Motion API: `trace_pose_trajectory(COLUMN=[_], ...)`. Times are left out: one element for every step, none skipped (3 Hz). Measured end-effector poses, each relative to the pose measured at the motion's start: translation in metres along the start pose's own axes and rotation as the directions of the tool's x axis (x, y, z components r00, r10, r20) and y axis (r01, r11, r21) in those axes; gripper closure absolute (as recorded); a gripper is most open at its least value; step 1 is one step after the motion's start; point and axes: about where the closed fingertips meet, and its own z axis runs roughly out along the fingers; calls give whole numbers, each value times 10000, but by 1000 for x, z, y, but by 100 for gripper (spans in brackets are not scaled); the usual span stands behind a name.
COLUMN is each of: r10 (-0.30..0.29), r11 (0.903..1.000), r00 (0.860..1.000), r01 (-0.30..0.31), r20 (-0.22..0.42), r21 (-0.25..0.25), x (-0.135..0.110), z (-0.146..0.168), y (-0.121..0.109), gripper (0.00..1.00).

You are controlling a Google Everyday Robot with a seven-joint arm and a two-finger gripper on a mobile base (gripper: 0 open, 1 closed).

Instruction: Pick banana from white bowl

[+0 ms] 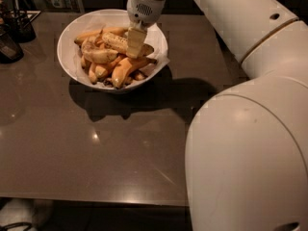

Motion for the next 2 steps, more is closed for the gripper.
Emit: trace_pose_trajectory(r10=[-326,-852], r11=[9984,9924], r00=[9985,9909], r01=[306,751], r20=[442,1044], r21=[466,970], x=[-4,-4], z=[-12,-35], y=[-1,6], gripper=[100,100])
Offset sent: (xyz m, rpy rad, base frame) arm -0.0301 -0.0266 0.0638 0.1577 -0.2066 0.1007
